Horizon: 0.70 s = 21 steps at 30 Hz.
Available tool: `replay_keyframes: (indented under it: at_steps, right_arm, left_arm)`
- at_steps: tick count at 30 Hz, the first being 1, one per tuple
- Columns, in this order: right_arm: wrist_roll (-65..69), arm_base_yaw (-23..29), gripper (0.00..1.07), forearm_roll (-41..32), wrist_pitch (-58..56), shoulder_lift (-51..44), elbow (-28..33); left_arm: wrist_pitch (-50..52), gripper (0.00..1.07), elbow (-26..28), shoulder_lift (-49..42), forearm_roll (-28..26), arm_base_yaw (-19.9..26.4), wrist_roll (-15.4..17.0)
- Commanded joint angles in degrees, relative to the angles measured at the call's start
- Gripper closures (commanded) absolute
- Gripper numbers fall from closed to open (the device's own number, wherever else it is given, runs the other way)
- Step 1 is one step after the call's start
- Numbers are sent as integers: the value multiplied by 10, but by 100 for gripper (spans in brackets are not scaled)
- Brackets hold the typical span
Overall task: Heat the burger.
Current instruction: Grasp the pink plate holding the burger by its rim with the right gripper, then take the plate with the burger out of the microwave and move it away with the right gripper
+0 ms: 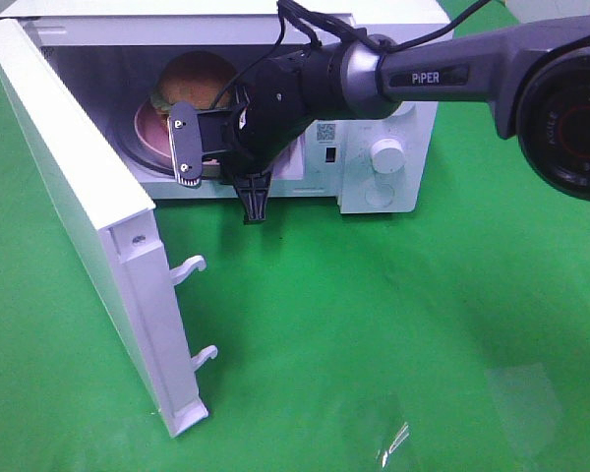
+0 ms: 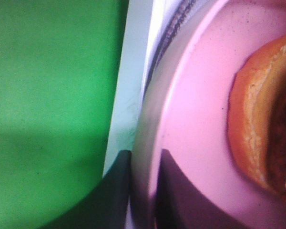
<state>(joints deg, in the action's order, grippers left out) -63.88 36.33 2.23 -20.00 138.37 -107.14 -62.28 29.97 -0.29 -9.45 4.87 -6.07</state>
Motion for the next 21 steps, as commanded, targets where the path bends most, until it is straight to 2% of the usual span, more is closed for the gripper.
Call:
replay_keyframes:
  at_steps: [1,7,11,21]
  right_arm:
    - [2,-2,107,4,8,0,-3]
    - [-31,1,107,-26,-19,-8,-3]
    - [-110,1,107,-64,-66,-19,-3]
    - [-135,9,107,-62,-93,-37,-2]
  left_arm:
    - [8,13,-2,-3,-3,1,-1]
    - [8,13,-2,-3,-3,1,-1]
    - [8,13,-2,-3,-3,1,-1]
    - [8,13,-2,-3,-3,1,-1]
